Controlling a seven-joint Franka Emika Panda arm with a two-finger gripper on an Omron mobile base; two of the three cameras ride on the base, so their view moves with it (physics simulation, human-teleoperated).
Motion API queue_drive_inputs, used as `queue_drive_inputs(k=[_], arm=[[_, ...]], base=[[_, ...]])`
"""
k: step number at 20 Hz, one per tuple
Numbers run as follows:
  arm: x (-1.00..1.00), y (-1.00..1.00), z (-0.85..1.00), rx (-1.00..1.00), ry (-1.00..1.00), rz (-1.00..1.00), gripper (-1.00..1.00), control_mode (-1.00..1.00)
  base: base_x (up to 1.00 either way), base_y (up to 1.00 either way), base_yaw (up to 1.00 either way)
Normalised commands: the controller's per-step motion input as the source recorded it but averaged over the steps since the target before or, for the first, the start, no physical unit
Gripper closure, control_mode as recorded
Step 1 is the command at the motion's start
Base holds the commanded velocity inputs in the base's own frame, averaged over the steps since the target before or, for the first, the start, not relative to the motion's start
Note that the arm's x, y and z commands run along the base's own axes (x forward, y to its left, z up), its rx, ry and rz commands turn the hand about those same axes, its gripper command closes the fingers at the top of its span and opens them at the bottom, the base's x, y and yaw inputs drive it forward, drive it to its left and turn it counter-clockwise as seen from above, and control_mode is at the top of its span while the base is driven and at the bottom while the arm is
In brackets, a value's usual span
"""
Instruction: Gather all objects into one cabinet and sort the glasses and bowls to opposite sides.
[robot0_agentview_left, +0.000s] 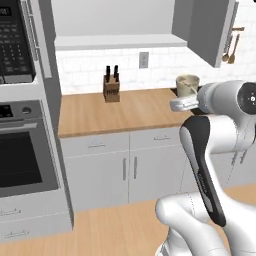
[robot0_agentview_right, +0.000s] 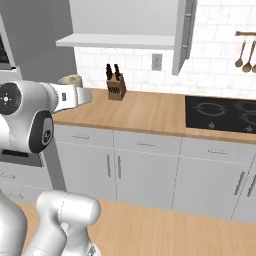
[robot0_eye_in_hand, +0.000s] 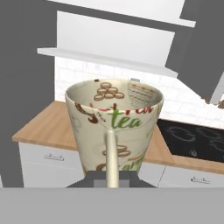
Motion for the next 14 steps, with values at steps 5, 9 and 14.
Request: queue_drive_inputs(k=[5, 9, 14], arm=[[0.0, 0.0, 0.0, 0.0, 0.0, 0.0, 1.0, 1.0], [0.0, 0.0, 0.0, 0.0, 0.0, 0.0, 1.0, 1.0], [0.0, 0.0, 0.0, 0.0, 0.0, 0.0, 1.0, 1.0]], base=[[-0.32, -1.0, 0.02], [-0.02, -1.0, 0.07], [0.0, -1.0, 0.12]])
